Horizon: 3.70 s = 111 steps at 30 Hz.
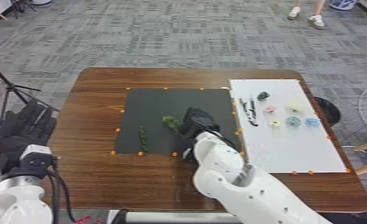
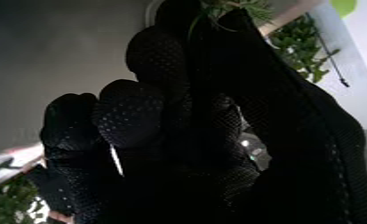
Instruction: Arrange flowers
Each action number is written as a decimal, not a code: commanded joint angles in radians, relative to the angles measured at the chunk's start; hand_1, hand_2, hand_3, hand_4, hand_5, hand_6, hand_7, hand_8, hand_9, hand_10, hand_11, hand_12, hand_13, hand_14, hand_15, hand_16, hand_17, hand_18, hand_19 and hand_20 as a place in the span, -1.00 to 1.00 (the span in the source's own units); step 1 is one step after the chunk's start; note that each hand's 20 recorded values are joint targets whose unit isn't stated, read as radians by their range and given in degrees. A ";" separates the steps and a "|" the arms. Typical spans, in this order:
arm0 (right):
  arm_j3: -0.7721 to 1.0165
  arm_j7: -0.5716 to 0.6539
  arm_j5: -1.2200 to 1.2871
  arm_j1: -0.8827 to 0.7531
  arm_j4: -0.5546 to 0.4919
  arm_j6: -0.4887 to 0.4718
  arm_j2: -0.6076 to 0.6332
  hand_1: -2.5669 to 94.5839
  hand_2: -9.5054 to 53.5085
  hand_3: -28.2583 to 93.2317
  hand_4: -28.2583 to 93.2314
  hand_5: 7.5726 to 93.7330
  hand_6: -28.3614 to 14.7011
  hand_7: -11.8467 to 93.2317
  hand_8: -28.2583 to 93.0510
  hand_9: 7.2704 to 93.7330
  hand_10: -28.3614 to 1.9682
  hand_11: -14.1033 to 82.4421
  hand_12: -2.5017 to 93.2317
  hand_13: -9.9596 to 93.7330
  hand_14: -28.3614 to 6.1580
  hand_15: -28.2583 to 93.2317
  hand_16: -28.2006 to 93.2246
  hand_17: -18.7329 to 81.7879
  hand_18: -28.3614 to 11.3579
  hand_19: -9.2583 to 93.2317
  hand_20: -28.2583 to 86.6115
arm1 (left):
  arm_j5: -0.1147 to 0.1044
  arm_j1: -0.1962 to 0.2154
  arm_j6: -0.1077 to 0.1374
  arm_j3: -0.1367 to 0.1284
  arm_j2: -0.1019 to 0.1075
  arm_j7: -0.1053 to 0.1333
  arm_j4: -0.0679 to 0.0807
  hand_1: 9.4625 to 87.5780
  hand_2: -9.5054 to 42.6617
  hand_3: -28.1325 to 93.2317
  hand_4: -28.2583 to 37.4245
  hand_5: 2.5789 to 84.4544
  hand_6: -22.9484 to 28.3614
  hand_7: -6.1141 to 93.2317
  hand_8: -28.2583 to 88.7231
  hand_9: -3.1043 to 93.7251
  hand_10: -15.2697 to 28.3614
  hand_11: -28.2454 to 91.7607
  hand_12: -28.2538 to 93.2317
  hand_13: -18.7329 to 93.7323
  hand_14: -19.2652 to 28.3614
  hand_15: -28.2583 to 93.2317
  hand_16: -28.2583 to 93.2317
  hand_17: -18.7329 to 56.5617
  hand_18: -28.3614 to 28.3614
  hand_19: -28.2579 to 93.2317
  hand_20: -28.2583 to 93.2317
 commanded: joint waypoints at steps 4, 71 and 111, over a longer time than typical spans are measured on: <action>-0.013 0.022 -0.020 -0.048 0.005 0.001 -0.035 0.04 -0.97 0.69 -0.88 0.59 0.21 0.01 -0.23 0.57 -0.05 0.19 0.09 0.56 -0.16 0.67 0.14 0.25 -0.95 1.00 0.18 | 0.013 -0.011 -0.008 0.001 0.008 -0.026 0.009 -0.64 0.05 0.71 -1.00 -0.05 0.22 -0.55 -0.70 -0.34 0.34 -0.11 -0.40 -0.29 0.35 -0.06 -0.63 -0.64 0.38 -0.12 -0.36; -0.028 -0.107 -0.143 -0.111 -0.164 0.140 0.074 -0.18 -0.85 0.70 -0.84 0.29 0.07 0.19 -0.31 0.53 -0.32 0.19 -0.24 0.55 -0.18 0.63 0.16 0.26 -0.97 1.00 0.20 | -0.026 0.014 -0.030 -0.023 0.000 -0.002 0.007 -0.64 0.04 0.70 -1.00 -0.06 0.22 -0.55 -0.70 -0.35 0.33 -0.11 -0.40 -0.28 0.35 -0.06 -0.63 -0.64 0.39 -0.12 -0.36; 0.029 -0.137 -0.036 -0.149 -0.202 -0.133 0.054 -0.46 -0.40 0.73 -0.78 0.50 -0.01 -0.51 -0.69 0.37 -0.56 -0.25 -0.52 0.28 -0.56 0.63 0.02 0.01 -1.00 0.86 0.25 | -0.032 0.006 -0.033 -0.013 -0.003 -0.006 0.013 -0.64 0.05 0.70 -1.00 -0.05 0.22 -0.55 -0.70 -0.34 0.34 -0.11 -0.40 -0.28 0.36 -0.05 -0.63 -0.65 0.39 -0.11 -0.36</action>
